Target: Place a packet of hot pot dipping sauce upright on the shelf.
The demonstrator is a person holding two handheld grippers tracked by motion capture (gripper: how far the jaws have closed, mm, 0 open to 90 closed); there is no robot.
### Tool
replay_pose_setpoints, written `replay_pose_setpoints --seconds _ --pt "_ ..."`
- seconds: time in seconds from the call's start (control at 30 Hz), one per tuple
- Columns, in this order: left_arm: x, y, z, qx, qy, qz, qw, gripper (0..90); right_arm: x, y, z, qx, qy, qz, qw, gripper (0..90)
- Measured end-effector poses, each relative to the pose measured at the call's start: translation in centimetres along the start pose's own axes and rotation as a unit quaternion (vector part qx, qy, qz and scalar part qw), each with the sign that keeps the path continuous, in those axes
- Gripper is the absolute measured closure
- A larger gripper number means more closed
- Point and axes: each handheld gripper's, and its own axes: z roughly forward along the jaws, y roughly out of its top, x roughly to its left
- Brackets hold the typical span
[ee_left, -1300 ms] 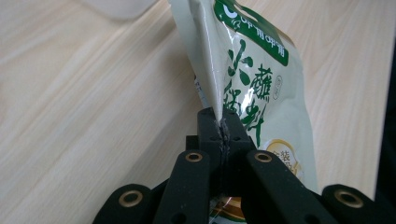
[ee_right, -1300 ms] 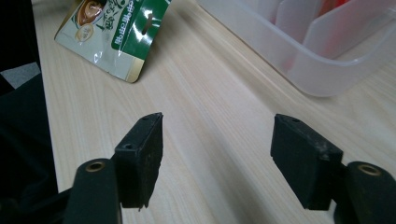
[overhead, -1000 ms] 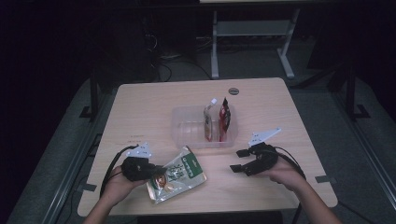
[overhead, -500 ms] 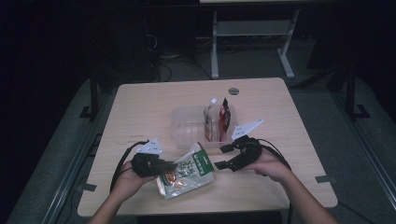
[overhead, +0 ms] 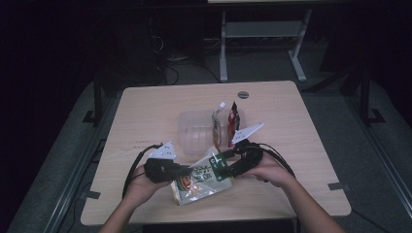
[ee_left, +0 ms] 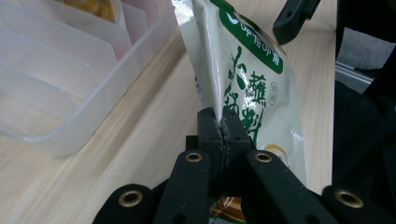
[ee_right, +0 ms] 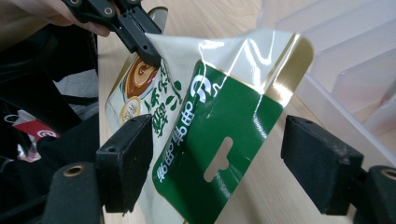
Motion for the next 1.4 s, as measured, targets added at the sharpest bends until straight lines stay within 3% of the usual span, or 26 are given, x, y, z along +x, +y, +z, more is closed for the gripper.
replay_pose_setpoints --seconds 0.17,0.5,0.63,0.87,1.07,1.17,1.3,1.37,1.4 --pt "-0.1 0.3 -0.3 -0.016 -0.002 0.003 0.9999 89.3 0.0 0.0 0.7 -0.003 0.027 0.008 0.9996 29.2" --pt "-0.1 0.2 -0.3 -0.023 0.001 0.005 0.9997 89.3 -0.5 -0.1 0.8 -0.022 0.065 0.014 0.9975 58.7" --pt "0.0 0.2 -0.3 -0.027 0.004 0.006 0.9996 89.3 -0.6 -0.2 0.7 -0.032 0.078 0.003 0.9964 69.1" --pt "0.1 0.0 -0.1 -0.031 0.005 0.008 0.9995 89.1 -0.7 -0.3 0.9 -0.028 0.096 0.006 0.9949 84.0" --pt "0.4 -0.2 -0.1 -0.038 0.010 0.005 0.9992 87.2 -0.5 -0.2 0.8 -0.033 0.098 0.000 0.9947 88.9" --pt "0.3 -0.3 -0.3 -0.027 0.030 0.012 0.9991 77.0 -0.4 -0.1 0.8 -0.031 0.095 -0.010 0.9950 89.4" --pt "0.4 -0.2 -1.3 -0.046 0.041 0.007 0.9981 71.0 -0.4 -0.2 0.6 -0.024 0.090 -0.012 0.9956 89.6" --pt "0.5 -0.3 -2.0 -0.053 0.045 0.007 0.9976 80.4 -0.4 -0.2 0.4 -0.030 0.094 -0.017 0.9950 89.7" --pt "0.6 -0.4 -2.4 -0.056 0.034 0.006 0.9978 86.9 -0.3 -0.1 0.3 -0.029 0.095 -0.017 0.9949 89.7"
